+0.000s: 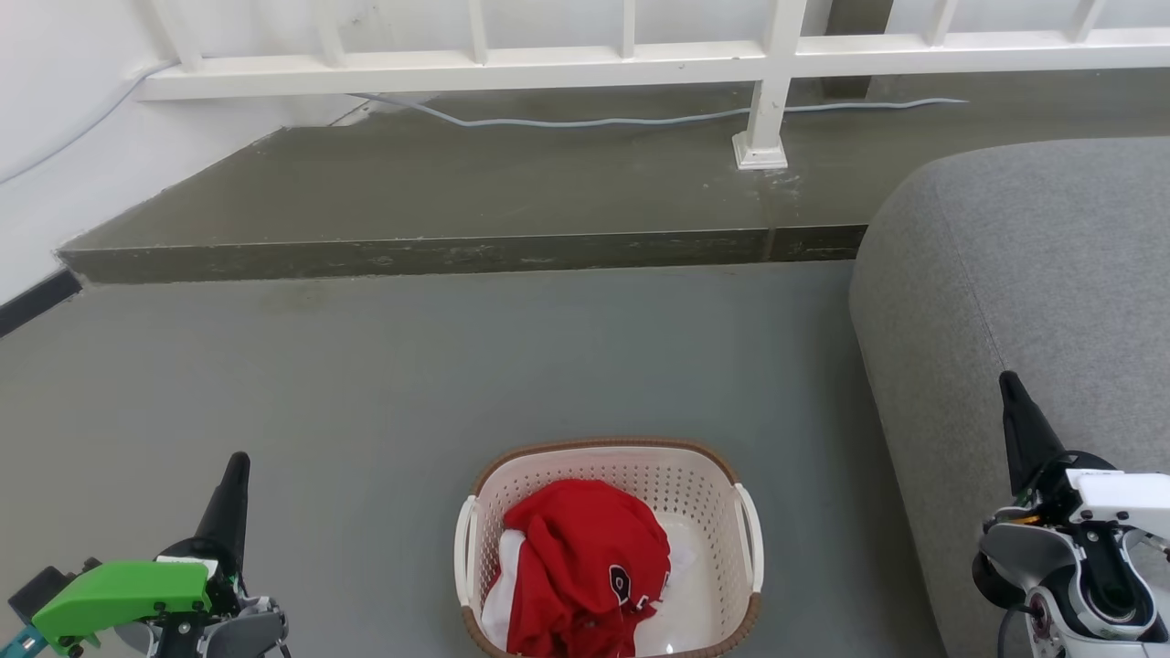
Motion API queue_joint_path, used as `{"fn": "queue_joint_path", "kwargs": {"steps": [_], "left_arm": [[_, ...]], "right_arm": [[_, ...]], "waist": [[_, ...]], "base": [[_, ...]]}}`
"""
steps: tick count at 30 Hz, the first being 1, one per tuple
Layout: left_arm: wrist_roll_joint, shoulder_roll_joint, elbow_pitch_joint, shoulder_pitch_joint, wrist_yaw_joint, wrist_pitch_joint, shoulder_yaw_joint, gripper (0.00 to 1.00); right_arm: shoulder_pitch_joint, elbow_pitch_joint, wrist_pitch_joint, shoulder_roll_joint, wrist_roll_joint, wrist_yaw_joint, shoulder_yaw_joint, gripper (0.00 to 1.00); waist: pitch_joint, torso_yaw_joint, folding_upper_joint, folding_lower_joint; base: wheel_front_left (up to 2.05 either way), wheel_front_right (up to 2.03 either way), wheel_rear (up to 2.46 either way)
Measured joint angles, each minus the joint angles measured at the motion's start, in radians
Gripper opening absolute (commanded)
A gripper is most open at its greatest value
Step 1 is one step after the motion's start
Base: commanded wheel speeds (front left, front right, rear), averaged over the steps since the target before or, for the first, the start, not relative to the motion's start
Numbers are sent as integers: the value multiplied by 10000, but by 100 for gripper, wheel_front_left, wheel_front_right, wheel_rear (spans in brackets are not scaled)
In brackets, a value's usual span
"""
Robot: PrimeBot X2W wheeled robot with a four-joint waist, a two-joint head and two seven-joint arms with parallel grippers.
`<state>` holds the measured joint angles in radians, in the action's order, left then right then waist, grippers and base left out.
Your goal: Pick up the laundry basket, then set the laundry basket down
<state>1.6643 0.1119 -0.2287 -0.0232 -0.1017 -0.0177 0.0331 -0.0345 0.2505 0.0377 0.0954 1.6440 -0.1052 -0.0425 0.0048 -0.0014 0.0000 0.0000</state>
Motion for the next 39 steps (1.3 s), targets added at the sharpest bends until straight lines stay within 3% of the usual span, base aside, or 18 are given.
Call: {"fn": "queue_joint_path", "kwargs": {"steps": [39], "left_arm": [[221,-44,-326,-182,-169,-82,-61,0]], "right_arm": [[-180,203,84,-17,221,-88,-128,0]], "waist": [[-18,13,0,0]], "base": [[0,0,0]]}}
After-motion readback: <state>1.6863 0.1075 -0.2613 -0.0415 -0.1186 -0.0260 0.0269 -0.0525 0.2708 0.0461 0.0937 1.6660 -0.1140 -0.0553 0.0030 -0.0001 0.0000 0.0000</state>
